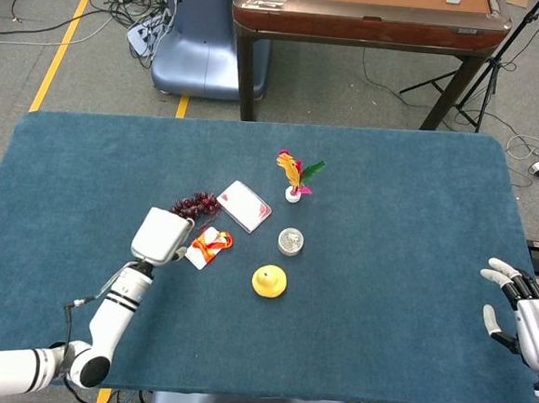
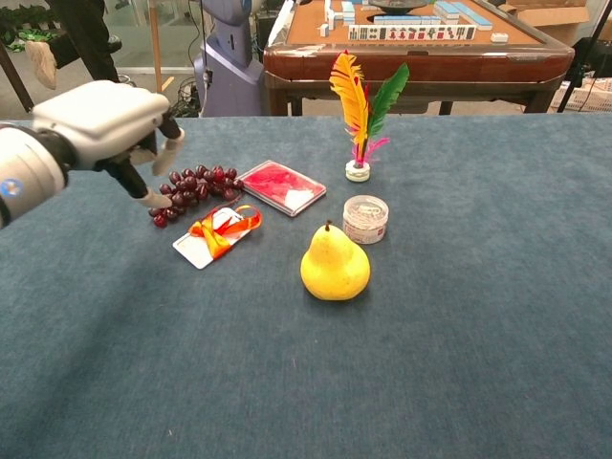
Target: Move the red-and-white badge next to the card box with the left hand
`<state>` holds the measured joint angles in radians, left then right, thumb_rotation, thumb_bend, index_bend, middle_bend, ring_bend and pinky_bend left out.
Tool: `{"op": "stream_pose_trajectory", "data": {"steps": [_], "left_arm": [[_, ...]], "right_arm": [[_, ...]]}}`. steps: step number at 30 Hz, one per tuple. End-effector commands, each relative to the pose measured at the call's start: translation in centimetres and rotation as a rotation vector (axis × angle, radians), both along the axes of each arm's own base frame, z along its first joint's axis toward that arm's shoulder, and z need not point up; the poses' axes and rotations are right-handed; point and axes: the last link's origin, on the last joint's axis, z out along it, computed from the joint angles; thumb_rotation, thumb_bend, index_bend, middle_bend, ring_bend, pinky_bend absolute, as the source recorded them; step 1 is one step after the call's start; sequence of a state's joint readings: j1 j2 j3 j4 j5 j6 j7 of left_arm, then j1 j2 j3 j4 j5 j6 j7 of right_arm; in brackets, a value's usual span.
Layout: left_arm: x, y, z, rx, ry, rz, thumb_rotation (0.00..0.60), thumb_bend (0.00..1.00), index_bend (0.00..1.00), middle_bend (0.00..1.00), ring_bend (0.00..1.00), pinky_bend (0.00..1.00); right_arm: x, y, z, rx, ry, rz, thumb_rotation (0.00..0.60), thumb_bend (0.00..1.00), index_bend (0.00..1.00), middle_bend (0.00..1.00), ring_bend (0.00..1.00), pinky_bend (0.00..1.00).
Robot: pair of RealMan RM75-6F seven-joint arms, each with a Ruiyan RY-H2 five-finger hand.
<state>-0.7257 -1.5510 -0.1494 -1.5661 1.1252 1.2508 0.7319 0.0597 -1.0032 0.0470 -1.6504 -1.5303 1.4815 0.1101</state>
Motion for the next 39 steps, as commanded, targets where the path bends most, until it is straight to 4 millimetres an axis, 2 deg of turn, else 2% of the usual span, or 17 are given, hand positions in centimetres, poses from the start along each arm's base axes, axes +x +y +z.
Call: {"op": "stream_pose_trajectory", "data": {"steps": [1,7,11,14,17,22,27,32,39], "left_arm": [[-2.1,-2.0,2.5,0.035,0.014,0.013,0.6,0.0,0.7,1.0,0.93,1.0],[-6.0,-5.0,5.6,0.077,0.015,0.091,0.6,0.0,0.64,1.0,0.88,1.0],[-8.9,-7.2,7.4,0.097,-0.029,0.179,0.6,0.0,0.6,1.0,0.81,1.0],[-10.5,-9.2,8.6,0.128,-0.089,0.215,0.6,0.0,0.58,0.96,0.76,1.0],[-11.6,-11.1,9.7,0.169,-0.123,0.225,0.6,0.0,0.57,0.87,0.69,0.98],[-12.6,-13.7,11.5,0.206,-0.153,0.262,0.6,0.0,0.47,0.65,0.55,0.85],[-13.4,-15.6,13.5,0.19,-0.14,0.318,0.6,0.0,0.4,0.51,0.43,0.7],[-14.1,-17.2,14.7,0.164,-0.162,0.387,0.6,0.0,0.35,0.47,0.4,0.62],[-15.0,-18.0,15.3,0.175,-0.162,0.406,0.6,0.0,0.33,0.44,0.38,0.59]], "right_arm": [[0.0,0.0,-0.1,0.002,0.003,0.001,0.6,0.47,0.27,0.2,0.16,0.36],[0.1,0.0,-0.5,0.011,0.013,0.001,0.6,0.47,0.27,0.2,0.16,0.36],[0.4,0.0,-0.7,0.02,0.015,0.009,0.6,0.47,0.27,0.2,0.16,0.36],[0.4,0.0,-0.9,0.024,0.023,0.007,0.6,0.47,0.27,0.2,0.16,0.36],[0.5,0.1,-1.3,0.04,0.025,0.007,0.6,0.47,0.27,0.2,0.16,0.36],[0.8,0.3,-1.8,0.064,0.039,0.02,0.6,0.47,0.27,0.2,0.16,0.36],[0.8,0.3,-2.2,0.073,0.058,0.017,0.6,0.47,0.27,0.2,0.16,0.36],[0.5,0.1,-2.3,0.062,0.088,0.009,0.6,0.45,0.27,0.2,0.16,0.36],[0.5,0.1,-2.3,0.041,0.122,0.005,0.6,0.37,0.27,0.2,0.16,0.36]]}}
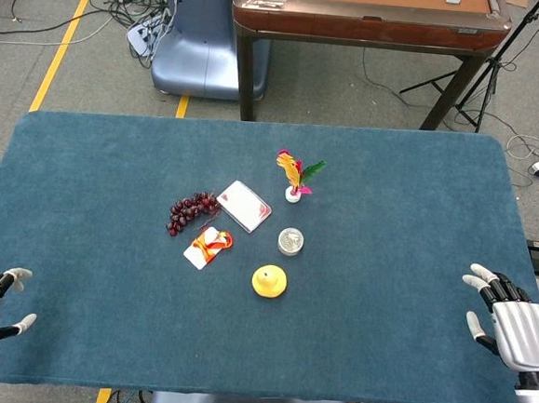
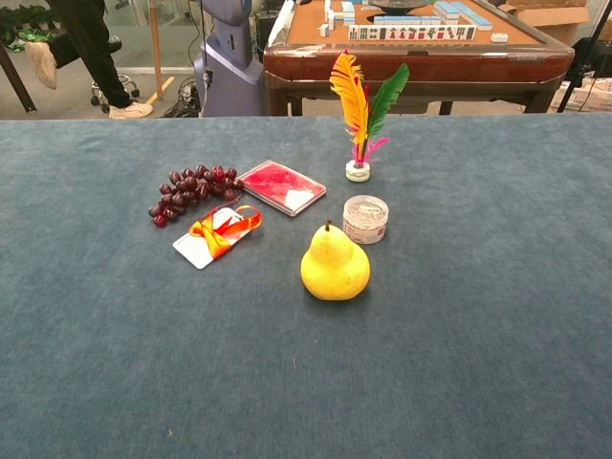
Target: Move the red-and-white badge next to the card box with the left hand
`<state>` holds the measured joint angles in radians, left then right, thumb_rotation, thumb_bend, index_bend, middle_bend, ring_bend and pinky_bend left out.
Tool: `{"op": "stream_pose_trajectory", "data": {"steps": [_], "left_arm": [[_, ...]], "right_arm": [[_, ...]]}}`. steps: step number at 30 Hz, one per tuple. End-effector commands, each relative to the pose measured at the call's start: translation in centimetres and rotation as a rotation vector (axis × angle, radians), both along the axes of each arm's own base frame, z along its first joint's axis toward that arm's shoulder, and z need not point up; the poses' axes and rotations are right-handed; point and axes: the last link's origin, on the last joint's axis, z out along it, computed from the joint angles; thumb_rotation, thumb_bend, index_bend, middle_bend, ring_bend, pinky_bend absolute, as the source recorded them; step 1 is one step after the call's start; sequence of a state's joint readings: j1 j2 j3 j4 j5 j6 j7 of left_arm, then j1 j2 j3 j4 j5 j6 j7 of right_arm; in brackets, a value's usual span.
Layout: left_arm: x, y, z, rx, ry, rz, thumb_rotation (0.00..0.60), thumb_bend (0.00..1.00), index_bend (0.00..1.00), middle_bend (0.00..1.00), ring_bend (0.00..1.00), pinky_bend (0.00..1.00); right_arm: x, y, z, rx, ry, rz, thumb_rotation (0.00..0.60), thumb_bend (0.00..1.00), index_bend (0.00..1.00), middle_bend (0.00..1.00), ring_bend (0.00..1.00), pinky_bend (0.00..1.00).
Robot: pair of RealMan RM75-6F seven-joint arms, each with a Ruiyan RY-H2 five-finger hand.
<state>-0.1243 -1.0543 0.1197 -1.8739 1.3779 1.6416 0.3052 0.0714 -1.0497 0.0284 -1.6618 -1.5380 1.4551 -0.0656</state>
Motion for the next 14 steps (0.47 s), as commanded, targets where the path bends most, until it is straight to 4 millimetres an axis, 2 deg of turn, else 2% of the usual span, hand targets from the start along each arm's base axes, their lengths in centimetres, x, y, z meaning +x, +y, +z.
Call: {"op": "stream_pose_trajectory", "data": {"steps": [1,14], "left_arm": [[-0.1,0.0,0.3,0.008,0.011,-0.008,0.6,0.0,0.33,0.44,0.38,0.59],[-1.1,0.1,0.2,-0.015,0.016,0.027,0.6,0.0,0.33,0.44,0.38,0.59]], "right_arm": [[0.0,0.0,0.0,-0.004,0.003,-0.001,0.6,0.37,0.27,0.2,0.16,0.36],[-0.7,-0.9,-1.4,0.047,0.031,-0.038,0.6,0.37,0.27,0.2,0.16,0.36]]}}
